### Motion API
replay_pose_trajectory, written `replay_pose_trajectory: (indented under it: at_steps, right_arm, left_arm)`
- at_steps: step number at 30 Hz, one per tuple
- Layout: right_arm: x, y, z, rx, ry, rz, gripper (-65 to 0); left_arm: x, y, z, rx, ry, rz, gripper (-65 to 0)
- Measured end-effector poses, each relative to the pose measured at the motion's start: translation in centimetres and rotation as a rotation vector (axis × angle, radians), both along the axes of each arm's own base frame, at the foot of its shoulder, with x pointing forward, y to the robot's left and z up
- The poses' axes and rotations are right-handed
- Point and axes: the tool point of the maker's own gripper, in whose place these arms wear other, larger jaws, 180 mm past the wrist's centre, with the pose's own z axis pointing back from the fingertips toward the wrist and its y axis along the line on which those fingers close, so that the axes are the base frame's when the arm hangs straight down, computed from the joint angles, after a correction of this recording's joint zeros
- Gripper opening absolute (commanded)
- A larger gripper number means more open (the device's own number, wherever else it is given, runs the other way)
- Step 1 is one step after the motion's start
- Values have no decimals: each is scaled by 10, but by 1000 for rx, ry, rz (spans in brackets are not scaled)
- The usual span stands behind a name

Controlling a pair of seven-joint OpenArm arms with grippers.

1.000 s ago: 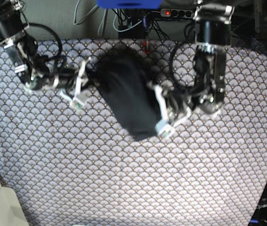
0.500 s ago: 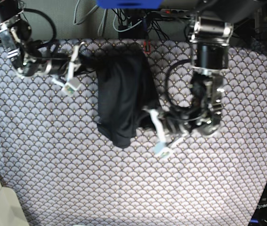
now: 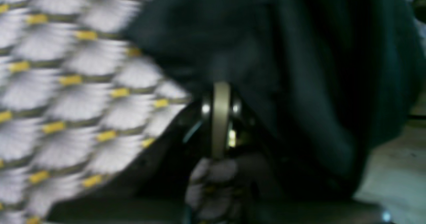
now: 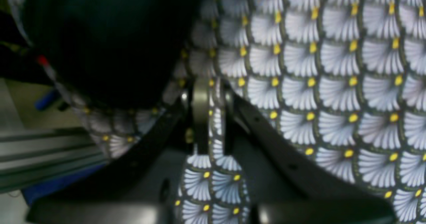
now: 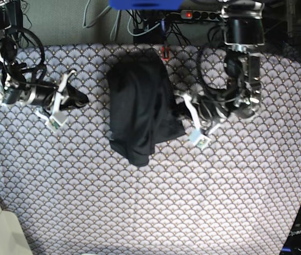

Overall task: Fold the T-shirt properly
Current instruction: 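Grasp the black bundle's sides with both grippers and rotate it upright, then press the left gripper along the bundle's side to tuck loose fabric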

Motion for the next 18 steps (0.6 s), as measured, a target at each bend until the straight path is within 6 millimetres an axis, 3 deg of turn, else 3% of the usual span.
replay_pose_trajectory:
  at_steps: [3, 7, 13, 16, 18]
  right_arm:
    - [-8, -5, -9, -33, 30, 8, -606]
    - [-6, -1, -7, -17, 21, 5, -606]
    - [-7, 1, -8, -17, 24, 8, -605]
    - [-7, 0, -8, -19, 25, 8, -605]
    - [-8, 0, -9, -20, 27, 8, -605]
  left_arm:
    - [6, -13, 17, -115, -25, 13, -491]
    - [24, -28, 53, -280, -81, 17, -325]
    - [36, -39, 97, -470, -174, 46, -309]
    - [39, -40, 106, -527, -190, 64, -308]
    - [39, -40, 100, -537, -169, 77, -308]
